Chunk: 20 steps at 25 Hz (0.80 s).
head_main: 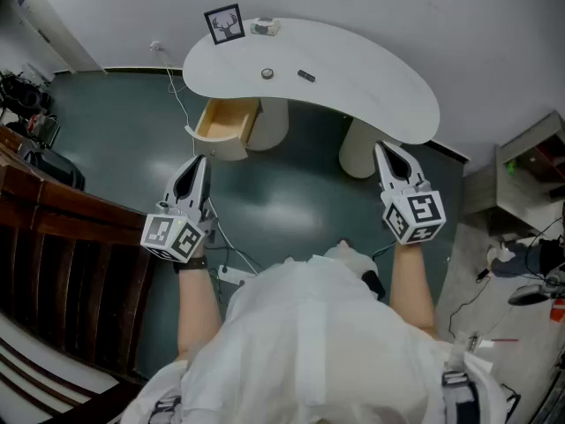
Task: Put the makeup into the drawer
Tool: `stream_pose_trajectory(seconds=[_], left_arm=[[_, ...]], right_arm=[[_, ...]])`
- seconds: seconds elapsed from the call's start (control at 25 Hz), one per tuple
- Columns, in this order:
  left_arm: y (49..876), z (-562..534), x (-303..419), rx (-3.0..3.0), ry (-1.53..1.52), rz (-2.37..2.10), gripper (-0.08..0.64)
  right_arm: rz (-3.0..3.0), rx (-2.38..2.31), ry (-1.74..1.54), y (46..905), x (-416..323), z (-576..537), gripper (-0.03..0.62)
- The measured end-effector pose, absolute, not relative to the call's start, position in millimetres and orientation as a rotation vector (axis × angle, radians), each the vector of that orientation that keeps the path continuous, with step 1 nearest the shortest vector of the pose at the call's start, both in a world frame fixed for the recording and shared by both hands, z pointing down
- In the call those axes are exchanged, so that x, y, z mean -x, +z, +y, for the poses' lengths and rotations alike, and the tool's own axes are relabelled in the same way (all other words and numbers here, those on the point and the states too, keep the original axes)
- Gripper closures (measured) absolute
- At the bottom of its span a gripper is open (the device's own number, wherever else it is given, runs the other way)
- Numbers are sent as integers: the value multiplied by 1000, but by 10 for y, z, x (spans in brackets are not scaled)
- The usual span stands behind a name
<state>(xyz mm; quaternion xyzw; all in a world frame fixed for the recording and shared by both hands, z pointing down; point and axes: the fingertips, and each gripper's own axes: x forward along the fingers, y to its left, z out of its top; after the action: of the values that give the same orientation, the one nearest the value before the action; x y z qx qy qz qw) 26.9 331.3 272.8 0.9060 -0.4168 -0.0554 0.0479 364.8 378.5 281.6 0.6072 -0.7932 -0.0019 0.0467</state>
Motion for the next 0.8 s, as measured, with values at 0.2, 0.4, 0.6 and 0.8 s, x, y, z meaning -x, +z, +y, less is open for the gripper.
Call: stream_pose_trajectory(seconds=[0.2, 0.4, 0.6, 0.8], left_arm=[[2726, 3279, -294, -2768, -166, -1275, 538], [2739, 3278, -337, -2762, -166, -1272, 538], [2762, 3287, -344, -2755, -173, -1273, 538], [2801, 3287, -316, -2738, -159, -1299, 538]], right_arm=[[-2422, -1844, -6, 2823, -3671, 3749, 584], [-2417, -1839, 6, 2846, -3728, 3752, 584], [-2432, -1834, 30, 2881, -3751, 3727, 584], [-2475, -1861, 116, 2930, -3802, 3710, 584]])
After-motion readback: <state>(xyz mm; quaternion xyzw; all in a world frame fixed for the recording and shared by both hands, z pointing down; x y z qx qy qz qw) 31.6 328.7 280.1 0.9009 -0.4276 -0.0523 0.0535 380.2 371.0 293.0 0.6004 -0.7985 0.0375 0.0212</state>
